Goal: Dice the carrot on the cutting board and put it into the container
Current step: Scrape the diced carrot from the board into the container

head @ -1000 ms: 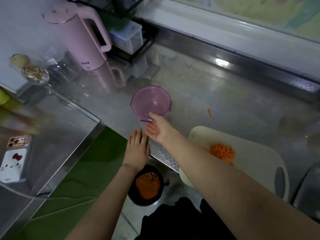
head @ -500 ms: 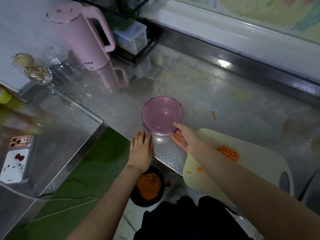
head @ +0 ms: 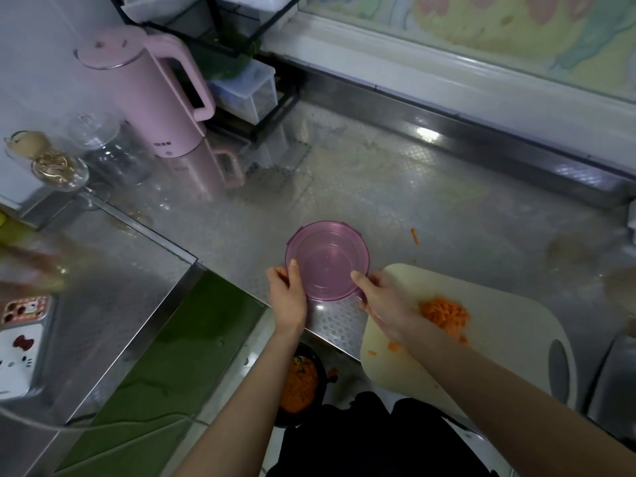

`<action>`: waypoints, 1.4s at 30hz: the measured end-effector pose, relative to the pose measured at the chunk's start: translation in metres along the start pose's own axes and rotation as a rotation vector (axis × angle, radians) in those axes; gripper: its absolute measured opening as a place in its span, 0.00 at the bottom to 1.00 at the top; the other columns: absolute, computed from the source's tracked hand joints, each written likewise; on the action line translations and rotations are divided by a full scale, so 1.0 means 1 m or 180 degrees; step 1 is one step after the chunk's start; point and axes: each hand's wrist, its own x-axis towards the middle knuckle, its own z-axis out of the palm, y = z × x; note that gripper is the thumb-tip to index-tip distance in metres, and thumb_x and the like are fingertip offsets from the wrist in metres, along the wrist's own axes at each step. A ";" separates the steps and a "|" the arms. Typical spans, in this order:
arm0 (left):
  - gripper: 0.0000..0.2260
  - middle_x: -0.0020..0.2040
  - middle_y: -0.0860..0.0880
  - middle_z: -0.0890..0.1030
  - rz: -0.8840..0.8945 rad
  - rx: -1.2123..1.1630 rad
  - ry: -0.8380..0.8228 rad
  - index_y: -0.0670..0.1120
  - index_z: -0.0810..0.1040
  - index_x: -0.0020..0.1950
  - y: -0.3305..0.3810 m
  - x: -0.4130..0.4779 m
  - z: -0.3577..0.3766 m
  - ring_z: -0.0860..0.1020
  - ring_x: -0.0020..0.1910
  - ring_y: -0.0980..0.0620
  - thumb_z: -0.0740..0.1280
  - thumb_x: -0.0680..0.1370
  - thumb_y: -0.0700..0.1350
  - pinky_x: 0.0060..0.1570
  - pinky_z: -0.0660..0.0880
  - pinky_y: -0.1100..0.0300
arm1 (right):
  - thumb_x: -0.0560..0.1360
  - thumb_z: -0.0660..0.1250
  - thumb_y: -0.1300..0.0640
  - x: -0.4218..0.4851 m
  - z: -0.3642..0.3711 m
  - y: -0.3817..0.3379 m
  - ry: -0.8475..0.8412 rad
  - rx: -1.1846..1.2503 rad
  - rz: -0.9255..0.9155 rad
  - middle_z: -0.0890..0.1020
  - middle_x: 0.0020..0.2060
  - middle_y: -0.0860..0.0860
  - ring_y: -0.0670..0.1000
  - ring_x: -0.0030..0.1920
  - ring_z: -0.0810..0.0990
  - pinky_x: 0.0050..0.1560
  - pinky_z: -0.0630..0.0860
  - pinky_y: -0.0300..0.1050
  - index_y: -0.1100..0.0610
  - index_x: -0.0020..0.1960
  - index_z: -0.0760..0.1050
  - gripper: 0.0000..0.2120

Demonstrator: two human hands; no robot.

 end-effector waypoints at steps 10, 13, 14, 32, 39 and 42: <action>0.13 0.34 0.50 0.65 0.0227 0.0137 -0.0300 0.48 0.62 0.37 0.000 0.009 -0.004 0.64 0.33 0.55 0.57 0.81 0.47 0.30 0.65 0.70 | 0.72 0.71 0.65 0.012 -0.019 -0.030 -0.0223 -0.1202 -0.0779 0.83 0.33 0.58 0.47 0.30 0.80 0.35 0.78 0.37 0.67 0.43 0.79 0.05; 0.12 0.35 0.48 0.67 0.0251 0.0184 -0.0300 0.47 0.65 0.38 -0.001 0.011 -0.006 0.66 0.35 0.53 0.58 0.81 0.48 0.34 0.67 0.64 | 0.69 0.74 0.64 0.028 -0.019 -0.050 -0.0198 -0.1324 -0.1059 0.83 0.47 0.62 0.56 0.43 0.82 0.49 0.80 0.48 0.68 0.52 0.79 0.13; 0.12 0.35 0.47 0.68 0.0278 0.0191 -0.0276 0.46 0.65 0.38 -0.001 0.011 -0.006 0.67 0.35 0.53 0.59 0.80 0.48 0.35 0.67 0.62 | 0.71 0.73 0.60 0.033 -0.015 -0.052 -0.0171 -0.1437 -0.1126 0.83 0.48 0.60 0.55 0.47 0.82 0.53 0.79 0.50 0.65 0.53 0.80 0.14; 0.13 0.34 0.45 0.70 0.0404 0.0618 -0.0414 0.44 0.68 0.38 -0.004 0.020 -0.019 0.68 0.33 0.50 0.63 0.78 0.50 0.34 0.67 0.58 | 0.82 0.52 0.47 0.036 0.005 -0.072 0.0271 -0.2316 -0.0682 0.80 0.44 0.64 0.58 0.52 0.78 0.60 0.68 0.49 0.63 0.44 0.78 0.24; 0.12 0.36 0.47 0.72 0.0005 0.0387 -0.0066 0.43 0.67 0.43 -0.013 -0.023 -0.008 0.72 0.35 0.50 0.56 0.81 0.50 0.35 0.69 0.59 | 0.76 0.65 0.49 0.031 0.004 -0.065 0.0600 -0.2285 -0.1402 0.73 0.45 0.57 0.54 0.49 0.73 0.55 0.68 0.48 0.64 0.50 0.68 0.17; 0.12 0.39 0.45 0.75 -0.0241 0.0149 -0.0223 0.47 0.66 0.42 -0.024 -0.037 -0.005 0.75 0.39 0.45 0.54 0.81 0.53 0.42 0.74 0.48 | 0.76 0.65 0.51 0.029 -0.003 -0.055 0.0343 -0.2917 -0.1383 0.72 0.58 0.64 0.60 0.61 0.72 0.62 0.66 0.49 0.69 0.63 0.65 0.25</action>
